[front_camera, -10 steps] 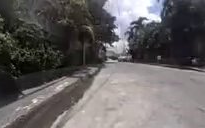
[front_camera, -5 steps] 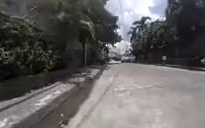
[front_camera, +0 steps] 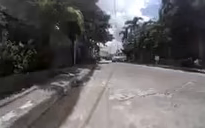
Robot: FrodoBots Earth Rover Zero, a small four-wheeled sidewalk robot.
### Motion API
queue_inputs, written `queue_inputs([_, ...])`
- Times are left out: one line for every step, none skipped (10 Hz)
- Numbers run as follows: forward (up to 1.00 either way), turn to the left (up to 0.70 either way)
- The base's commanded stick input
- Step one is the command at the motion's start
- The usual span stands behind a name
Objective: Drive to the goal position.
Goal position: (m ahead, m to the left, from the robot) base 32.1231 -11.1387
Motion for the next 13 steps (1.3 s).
queue_inputs([1.00,-0.37])
queue_inputs([1.00,-0.39])
queue_inputs([1.00,-0.10])
queue_inputs([1.00,0.00])
queue_inputs([1.00,0.00])
queue_inputs([1.00,-0.01])
queue_inputs([1.00,-0.02])
queue_inputs([1.00,0.00])
queue_inputs([1.00,0.00])
queue_inputs([1.00,0.00])
queue_inputs([1.00,0.00])
queue_inputs([1.00,0.00])
queue_inputs([1.00,0.00])
